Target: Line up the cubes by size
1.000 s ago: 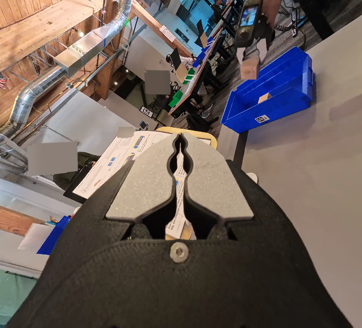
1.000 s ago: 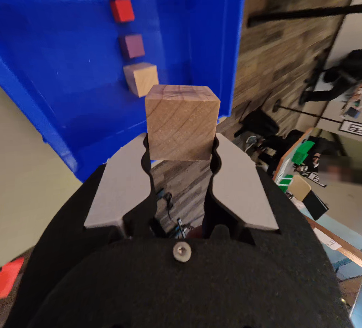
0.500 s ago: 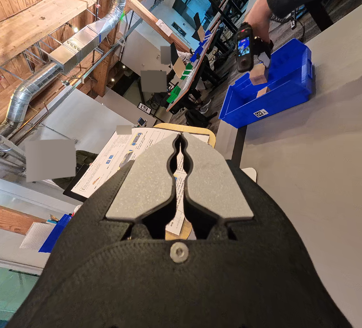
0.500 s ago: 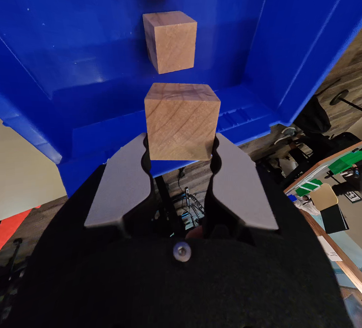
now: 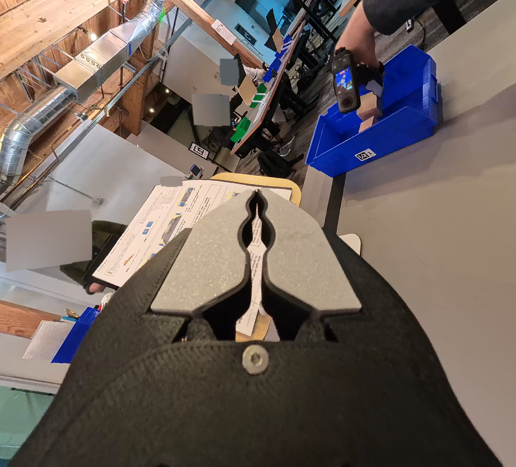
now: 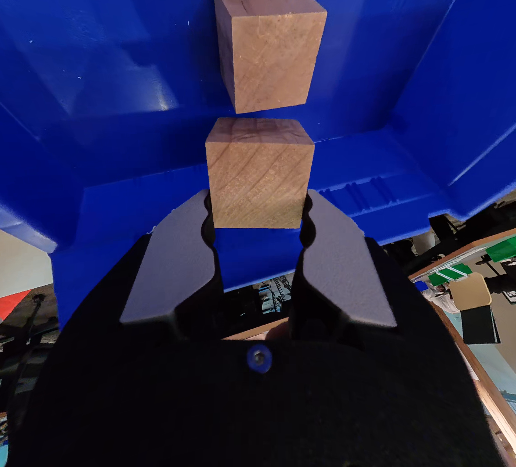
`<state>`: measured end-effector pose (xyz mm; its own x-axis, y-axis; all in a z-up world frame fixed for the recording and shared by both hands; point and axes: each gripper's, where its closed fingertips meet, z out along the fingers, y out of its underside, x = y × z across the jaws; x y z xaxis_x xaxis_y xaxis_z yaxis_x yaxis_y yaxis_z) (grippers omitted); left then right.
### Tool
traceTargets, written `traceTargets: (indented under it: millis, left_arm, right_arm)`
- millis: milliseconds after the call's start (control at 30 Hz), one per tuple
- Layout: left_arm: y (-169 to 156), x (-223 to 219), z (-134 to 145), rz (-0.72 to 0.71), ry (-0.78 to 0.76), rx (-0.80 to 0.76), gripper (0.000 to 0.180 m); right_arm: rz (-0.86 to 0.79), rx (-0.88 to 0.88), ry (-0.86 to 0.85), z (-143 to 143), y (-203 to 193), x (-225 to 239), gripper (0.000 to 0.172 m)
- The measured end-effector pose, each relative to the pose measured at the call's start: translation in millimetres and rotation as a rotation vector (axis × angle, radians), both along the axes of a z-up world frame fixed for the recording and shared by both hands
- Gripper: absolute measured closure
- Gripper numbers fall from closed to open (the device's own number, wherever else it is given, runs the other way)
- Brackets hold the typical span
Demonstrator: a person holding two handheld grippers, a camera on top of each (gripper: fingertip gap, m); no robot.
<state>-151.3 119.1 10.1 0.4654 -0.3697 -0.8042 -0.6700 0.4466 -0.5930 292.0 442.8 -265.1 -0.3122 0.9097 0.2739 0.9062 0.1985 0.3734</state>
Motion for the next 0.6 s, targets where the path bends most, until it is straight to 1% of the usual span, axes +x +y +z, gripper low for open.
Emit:
traceTargets:
  millis: [267, 600]
  left_arm:
    - [2, 1, -2, -0.001, 0.006, -0.008, 0.180]
    - [4, 3, -7, -0.003, 0.018, -0.020, 0.180]
  right_arm:
    - [0.007, -0.020, -0.042, -10, 4, 0, 0.112]
    - [-0.006, -0.004, -0.105, -13, 8, 3, 0.112]
